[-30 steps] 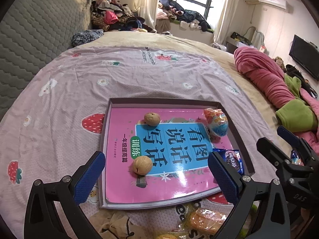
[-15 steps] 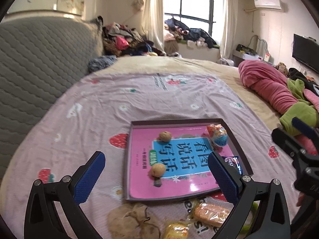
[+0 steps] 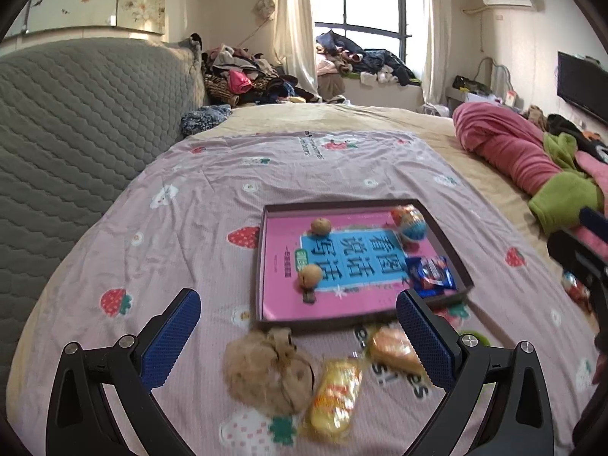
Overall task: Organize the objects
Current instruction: 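Withdraw both grippers from the tray toward the mesh bag and green ring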
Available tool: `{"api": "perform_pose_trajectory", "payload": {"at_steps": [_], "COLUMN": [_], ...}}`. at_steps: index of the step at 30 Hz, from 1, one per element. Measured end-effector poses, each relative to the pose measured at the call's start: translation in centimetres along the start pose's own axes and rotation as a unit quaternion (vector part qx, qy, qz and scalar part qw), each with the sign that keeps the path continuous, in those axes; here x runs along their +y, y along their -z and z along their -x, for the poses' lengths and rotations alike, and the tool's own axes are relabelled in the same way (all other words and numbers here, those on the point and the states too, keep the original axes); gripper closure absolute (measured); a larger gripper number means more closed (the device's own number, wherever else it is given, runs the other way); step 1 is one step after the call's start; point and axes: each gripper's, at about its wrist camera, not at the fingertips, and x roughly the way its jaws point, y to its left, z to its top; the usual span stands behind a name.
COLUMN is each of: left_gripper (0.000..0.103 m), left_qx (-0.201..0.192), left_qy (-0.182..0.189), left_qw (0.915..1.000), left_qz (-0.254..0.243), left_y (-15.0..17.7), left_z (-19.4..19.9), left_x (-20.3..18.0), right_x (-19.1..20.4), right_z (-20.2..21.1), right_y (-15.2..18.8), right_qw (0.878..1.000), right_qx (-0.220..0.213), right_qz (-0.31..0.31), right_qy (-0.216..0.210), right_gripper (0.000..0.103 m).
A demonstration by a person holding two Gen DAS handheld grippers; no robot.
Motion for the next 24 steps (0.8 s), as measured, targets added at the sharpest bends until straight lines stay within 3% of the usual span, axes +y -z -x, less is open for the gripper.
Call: {"api": "perform_pose_trajectory", "payload": {"at_steps": [16,24], "left_gripper": [0.000,0.000], "left_qx": [0.014,0.007], "left_qy": [0.001,-0.004], "left_qw": [0.9999,1.0000], "left_qz": [-0.002,-0.001], "left_y": [3.0,4.6], "left_z": [7.3,8.6], "left_x": [-0.5,-0.5], "right_x": [0.4,-0.3], "right_z": [7.3,8.7], "right_y": [1.6,3.9], "right_qw": [1.000,1.000], "right_qx": [0.011,0.017], "right_qz": [0.020,0.014], "right_qy": [0.019,0.019], "right_gripper": [0.001,0.001]}}
